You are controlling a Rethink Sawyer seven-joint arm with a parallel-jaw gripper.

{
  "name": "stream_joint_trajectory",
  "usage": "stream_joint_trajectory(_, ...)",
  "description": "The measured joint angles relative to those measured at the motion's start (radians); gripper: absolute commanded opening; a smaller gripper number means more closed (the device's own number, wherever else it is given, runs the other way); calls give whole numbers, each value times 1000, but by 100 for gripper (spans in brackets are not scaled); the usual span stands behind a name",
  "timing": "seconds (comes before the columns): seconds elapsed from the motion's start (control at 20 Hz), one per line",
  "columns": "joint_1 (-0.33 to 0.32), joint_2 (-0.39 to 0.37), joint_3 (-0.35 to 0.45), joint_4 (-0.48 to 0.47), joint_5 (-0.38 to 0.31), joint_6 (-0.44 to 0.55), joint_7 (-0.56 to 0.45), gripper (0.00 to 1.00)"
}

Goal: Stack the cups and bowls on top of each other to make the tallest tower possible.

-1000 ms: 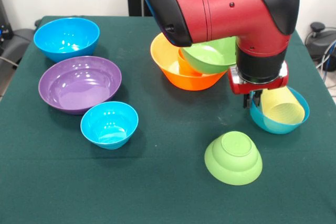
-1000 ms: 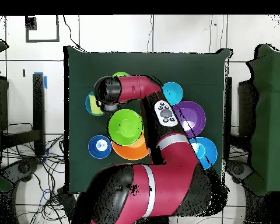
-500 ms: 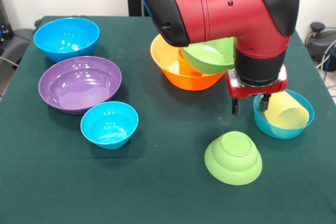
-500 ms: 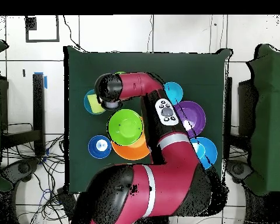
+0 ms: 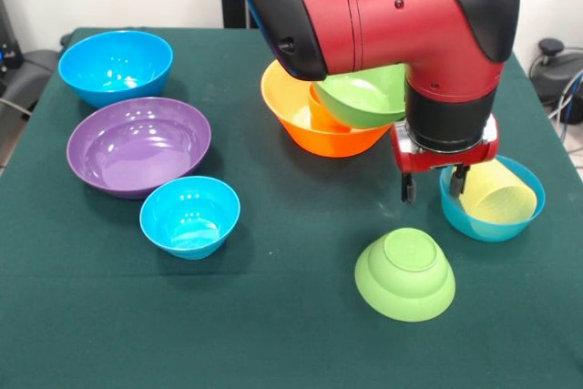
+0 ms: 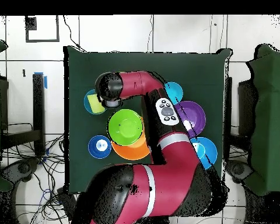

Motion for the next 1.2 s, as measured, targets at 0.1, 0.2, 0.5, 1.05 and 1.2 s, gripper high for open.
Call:
stream_joint_trajectory(0.1, 0, 0, 0, 0, 0, 0, 0, 100)
stream_joint_trajectory(0.2, 0, -1, 0, 0, 0, 0, 0, 100)
stream_joint_trajectory(0.5, -3, -14, 5, 0, 5, 0, 0, 100)
stream_joint_trajectory(1.05, -16, -125, 31, 1, 48, 100, 0, 100)
stream_joint_trajectory(1.2, -16, -152, 34, 1, 58, 140, 0, 100)
